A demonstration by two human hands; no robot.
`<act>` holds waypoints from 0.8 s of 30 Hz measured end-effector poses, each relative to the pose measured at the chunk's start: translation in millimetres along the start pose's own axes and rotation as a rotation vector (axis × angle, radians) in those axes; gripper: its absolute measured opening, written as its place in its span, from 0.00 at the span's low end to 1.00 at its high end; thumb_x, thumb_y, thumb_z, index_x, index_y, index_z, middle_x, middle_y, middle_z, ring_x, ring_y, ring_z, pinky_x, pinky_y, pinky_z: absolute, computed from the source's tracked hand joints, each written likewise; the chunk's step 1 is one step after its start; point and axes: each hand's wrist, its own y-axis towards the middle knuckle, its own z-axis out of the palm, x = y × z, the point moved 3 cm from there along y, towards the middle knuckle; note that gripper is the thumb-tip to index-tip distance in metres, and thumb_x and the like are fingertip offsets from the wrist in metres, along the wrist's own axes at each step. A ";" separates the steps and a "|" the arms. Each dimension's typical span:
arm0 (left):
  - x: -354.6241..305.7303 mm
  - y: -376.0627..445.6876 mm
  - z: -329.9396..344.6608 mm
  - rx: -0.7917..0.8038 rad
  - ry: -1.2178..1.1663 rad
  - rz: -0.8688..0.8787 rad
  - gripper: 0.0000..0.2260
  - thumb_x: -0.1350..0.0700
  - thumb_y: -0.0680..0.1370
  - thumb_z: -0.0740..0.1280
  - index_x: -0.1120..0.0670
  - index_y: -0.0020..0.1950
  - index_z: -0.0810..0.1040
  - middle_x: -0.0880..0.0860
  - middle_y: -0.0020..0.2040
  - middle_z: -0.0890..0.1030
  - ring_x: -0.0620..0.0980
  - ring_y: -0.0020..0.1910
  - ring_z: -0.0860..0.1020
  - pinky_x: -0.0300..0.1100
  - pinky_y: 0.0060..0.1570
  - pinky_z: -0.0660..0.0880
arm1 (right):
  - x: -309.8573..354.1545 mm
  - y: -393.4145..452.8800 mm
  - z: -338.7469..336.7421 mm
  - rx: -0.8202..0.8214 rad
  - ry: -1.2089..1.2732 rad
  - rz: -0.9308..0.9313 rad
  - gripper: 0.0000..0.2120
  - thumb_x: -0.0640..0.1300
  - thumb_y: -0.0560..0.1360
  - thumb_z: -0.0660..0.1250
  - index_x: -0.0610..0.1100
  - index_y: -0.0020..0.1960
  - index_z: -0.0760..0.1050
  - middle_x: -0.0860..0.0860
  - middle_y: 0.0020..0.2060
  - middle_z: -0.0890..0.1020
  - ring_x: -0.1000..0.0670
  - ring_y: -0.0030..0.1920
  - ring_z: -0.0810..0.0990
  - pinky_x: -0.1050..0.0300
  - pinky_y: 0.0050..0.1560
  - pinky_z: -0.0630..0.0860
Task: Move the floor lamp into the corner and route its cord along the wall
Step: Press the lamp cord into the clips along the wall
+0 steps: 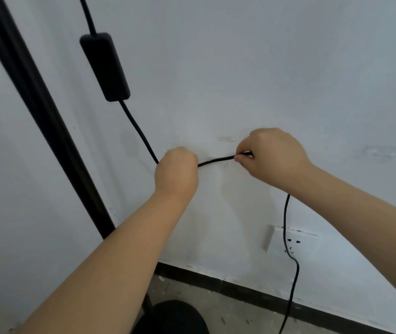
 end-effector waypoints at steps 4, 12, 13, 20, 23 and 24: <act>-9.5 -7.9 -14.4 -0.134 0.159 0.156 0.08 0.71 0.54 0.73 0.62 0.27 0.78 0.57 0.28 0.79 0.54 0.28 0.78 0.36 0.25 0.66 | -3.7 -0.8 -1.3 -0.041 -0.009 -0.006 0.11 0.45 0.75 0.60 0.41 0.47 0.79 0.43 0.45 0.79 0.41 0.47 0.76 0.56 0.39 0.66; -15.7 -12.2 -9.5 -0.257 0.019 0.268 0.12 0.74 0.51 0.75 0.62 0.27 0.79 0.57 0.23 0.77 0.55 0.23 0.76 0.40 0.31 0.76 | -24.3 -12.4 -5.5 -0.147 -0.022 0.035 0.10 0.43 0.74 0.61 0.39 0.45 0.79 0.42 0.44 0.80 0.38 0.43 0.78 0.52 0.39 0.72; -14.9 -11.3 -6.6 -0.284 -0.012 0.270 0.12 0.76 0.52 0.74 0.63 0.28 0.79 0.59 0.24 0.77 0.55 0.24 0.76 0.40 0.30 0.74 | -27.4 -15.6 -4.4 -0.159 -0.021 0.043 0.10 0.43 0.74 0.61 0.39 0.45 0.79 0.42 0.44 0.80 0.38 0.43 0.78 0.52 0.38 0.72; -22.6 -11.8 -7.7 -0.480 -0.082 0.451 0.15 0.82 0.57 0.61 0.69 0.37 0.79 0.64 0.32 0.80 0.59 0.33 0.77 0.57 0.48 0.77 | -43.2 -37.6 5.3 -0.197 0.070 0.116 0.07 0.41 0.73 0.62 0.39 0.44 0.78 0.41 0.42 0.82 0.37 0.43 0.78 0.48 0.41 0.76; -21.0 -14.2 -5.6 -0.539 -0.009 0.482 0.14 0.77 0.65 0.55 0.68 0.34 0.79 0.64 0.31 0.80 0.60 0.33 0.78 0.64 0.51 0.74 | -49.8 -45.2 12.4 -0.186 0.066 0.126 0.07 0.41 0.73 0.62 0.38 0.42 0.77 0.41 0.41 0.82 0.38 0.43 0.77 0.52 0.38 0.72; -20.4 -15.6 -5.1 -0.551 0.010 0.477 0.15 0.74 0.67 0.53 0.68 0.34 0.79 0.64 0.31 0.80 0.60 0.33 0.80 0.65 0.51 0.74 | -51.6 -47.1 14.8 -0.180 0.067 0.129 0.08 0.41 0.73 0.62 0.37 0.42 0.76 0.41 0.40 0.81 0.38 0.42 0.77 0.53 0.36 0.69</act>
